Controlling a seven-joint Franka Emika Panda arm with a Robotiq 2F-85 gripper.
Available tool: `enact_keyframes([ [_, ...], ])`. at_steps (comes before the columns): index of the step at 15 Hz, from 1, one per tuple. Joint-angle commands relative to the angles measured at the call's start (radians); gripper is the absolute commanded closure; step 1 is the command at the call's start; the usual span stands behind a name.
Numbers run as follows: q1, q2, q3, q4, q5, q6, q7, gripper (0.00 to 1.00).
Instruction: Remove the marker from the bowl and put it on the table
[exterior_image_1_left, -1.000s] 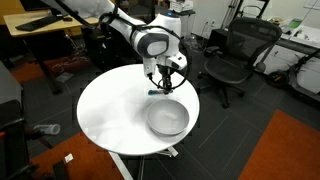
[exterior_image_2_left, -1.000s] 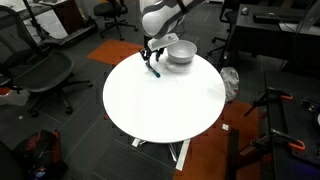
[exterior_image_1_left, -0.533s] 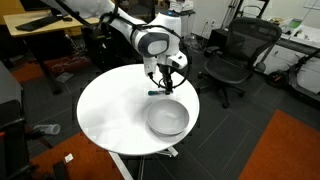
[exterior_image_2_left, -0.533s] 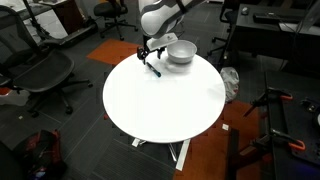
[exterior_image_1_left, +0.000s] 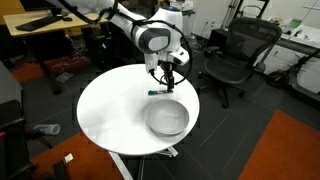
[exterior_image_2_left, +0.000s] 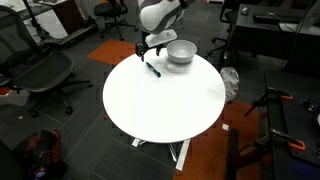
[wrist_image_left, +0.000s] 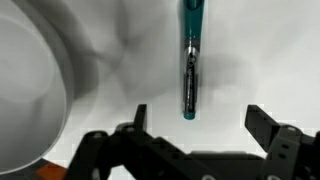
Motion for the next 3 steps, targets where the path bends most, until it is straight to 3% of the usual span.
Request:
enact_keyframes([
  [1, -0.010, 0.002, 0.011, 0.005, -0.012, -0.002, 0.005, 0.00],
  [3, -0.010, 0.006, 0.011, 0.006, -0.012, -0.002, 0.005, 0.00],
])
